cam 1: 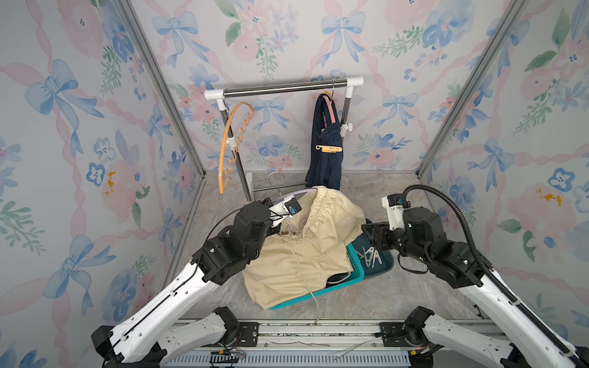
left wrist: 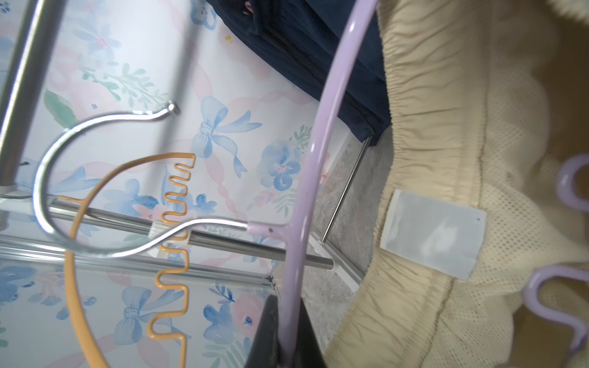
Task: Remove the clothespins securing shorts to the hanger
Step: Pick up the hanger from the basket, then remove the shorts from the hanger.
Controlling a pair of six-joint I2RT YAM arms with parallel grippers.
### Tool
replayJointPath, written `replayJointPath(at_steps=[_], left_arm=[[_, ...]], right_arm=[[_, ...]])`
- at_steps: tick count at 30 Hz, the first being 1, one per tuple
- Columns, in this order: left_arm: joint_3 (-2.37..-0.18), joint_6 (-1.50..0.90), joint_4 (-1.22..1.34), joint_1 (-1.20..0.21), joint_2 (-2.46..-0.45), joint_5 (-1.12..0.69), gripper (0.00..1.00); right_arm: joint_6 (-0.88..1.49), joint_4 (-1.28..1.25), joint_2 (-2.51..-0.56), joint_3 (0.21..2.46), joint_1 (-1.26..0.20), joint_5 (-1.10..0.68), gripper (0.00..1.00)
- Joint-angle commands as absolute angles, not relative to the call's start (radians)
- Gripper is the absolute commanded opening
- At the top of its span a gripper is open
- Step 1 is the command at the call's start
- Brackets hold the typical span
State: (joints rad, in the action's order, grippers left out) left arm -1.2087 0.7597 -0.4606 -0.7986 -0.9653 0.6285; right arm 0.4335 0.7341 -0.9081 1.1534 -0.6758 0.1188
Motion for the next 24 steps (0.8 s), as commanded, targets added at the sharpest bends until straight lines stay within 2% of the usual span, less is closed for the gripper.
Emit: replayJointPath(at_steps=[1, 13, 24], left_arm=[[-1.305, 0.876, -0.335, -0.802, -0.952, 0.609, 0.0], [-1.532, 1.086, -0.264, -0.802, -1.056, 0.493, 0.0], [-1.487, 1.239, -0.132, -0.799, -1.061, 0.521, 0.0]], right_arm=[[0.421, 0.719, -0.922, 1.195, -0.695, 0.143, 0.55], [0.42, 0.704, -0.914, 1.208, -0.716, 0.143, 0.55], [0.433, 0.696, -0.896, 1.181, -0.727, 0.146, 0.55]])
